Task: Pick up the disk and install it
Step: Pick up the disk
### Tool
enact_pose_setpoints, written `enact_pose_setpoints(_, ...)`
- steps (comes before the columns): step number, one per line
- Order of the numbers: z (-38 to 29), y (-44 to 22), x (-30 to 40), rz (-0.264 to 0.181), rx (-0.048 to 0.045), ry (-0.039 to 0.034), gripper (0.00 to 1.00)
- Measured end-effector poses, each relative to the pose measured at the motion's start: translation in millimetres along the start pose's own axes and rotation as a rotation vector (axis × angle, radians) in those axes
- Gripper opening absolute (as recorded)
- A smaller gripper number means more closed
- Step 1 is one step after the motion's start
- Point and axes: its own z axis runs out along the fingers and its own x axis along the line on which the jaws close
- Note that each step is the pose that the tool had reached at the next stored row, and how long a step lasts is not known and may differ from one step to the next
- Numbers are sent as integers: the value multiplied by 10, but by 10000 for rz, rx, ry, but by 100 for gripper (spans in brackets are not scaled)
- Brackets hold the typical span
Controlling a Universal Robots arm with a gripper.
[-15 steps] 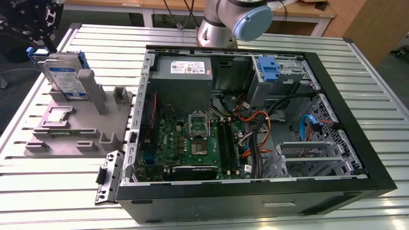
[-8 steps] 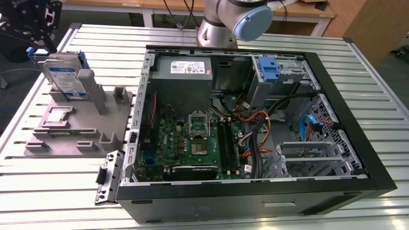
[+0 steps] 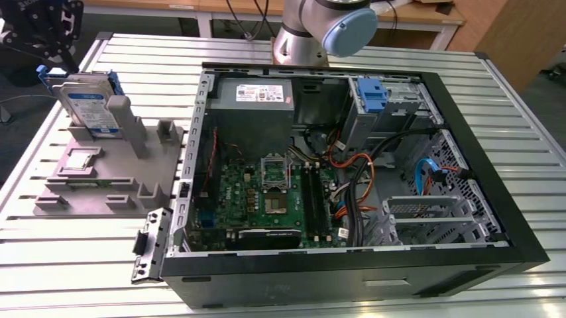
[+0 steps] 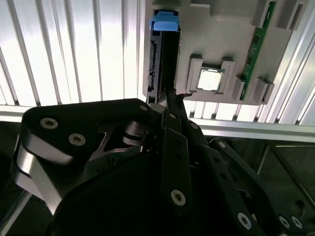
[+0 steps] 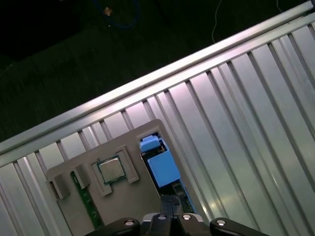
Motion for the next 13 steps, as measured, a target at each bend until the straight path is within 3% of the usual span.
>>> enact_pose_setpoints(13, 3, 0, 0, -1340, -62, -36, 11)
